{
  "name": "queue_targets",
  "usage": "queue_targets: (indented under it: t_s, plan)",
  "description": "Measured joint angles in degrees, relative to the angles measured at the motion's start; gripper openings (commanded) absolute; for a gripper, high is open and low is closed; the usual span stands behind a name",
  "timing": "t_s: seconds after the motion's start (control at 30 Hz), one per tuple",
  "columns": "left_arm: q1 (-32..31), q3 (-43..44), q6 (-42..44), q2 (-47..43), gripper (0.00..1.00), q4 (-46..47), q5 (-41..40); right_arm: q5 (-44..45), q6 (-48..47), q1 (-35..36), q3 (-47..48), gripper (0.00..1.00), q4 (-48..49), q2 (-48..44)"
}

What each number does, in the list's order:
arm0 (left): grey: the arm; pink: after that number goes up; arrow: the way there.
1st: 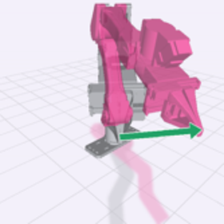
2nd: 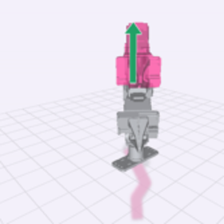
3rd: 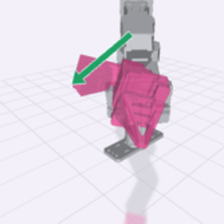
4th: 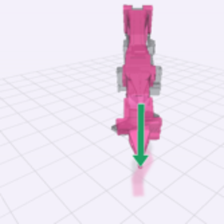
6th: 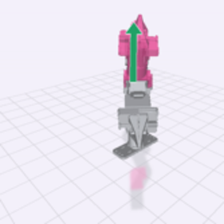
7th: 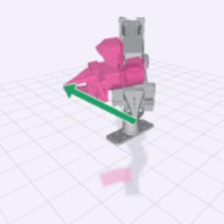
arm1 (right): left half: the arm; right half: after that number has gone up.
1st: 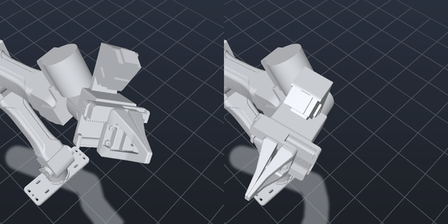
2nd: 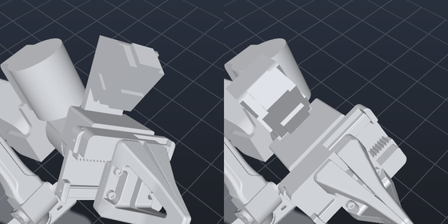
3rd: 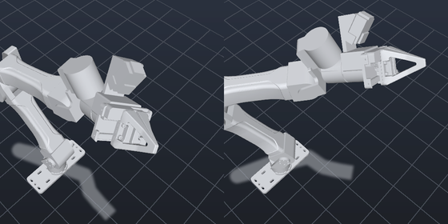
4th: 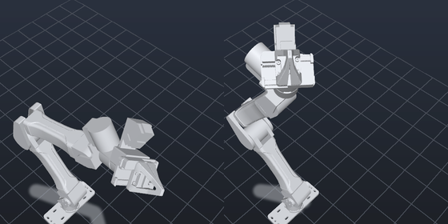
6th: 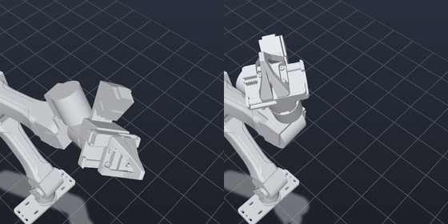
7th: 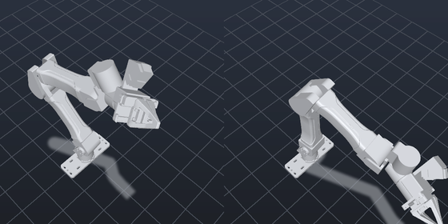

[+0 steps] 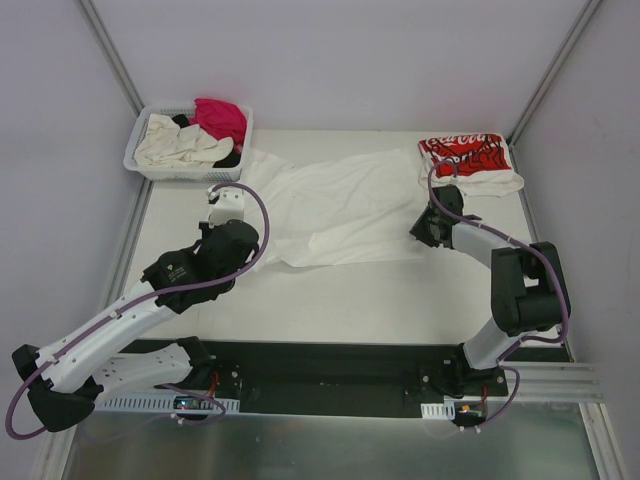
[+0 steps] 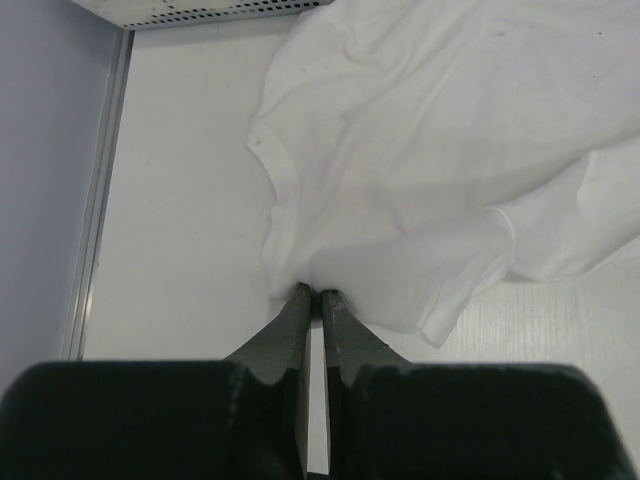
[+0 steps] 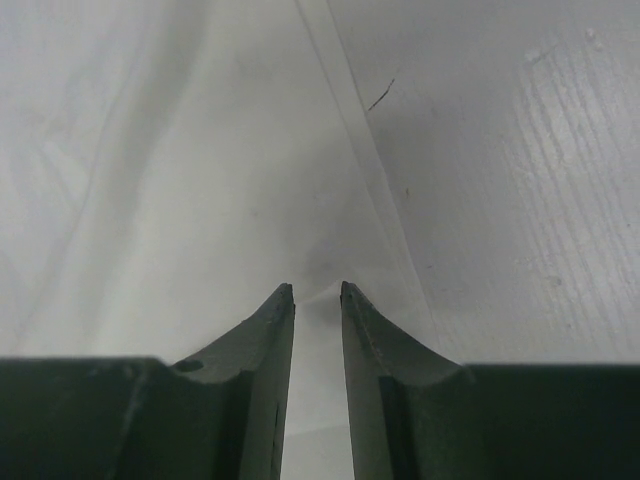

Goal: Fold and stack the t-shirts
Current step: Fold the flattened tshirt in 1/3 of the way

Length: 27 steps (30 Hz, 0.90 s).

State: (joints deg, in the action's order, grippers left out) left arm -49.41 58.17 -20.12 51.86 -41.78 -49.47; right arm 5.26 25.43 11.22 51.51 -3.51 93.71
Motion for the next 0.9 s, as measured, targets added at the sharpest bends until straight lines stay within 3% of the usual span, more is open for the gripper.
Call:
queue_targets:
  t_s: [0.9]
  plan:
    - [0.0, 0.0, 0.0, 0.0, 0.00, 0.0, 1.2, 0.9, 0.0, -0.4, -2.0, 0.28, 0.9, -0.7]
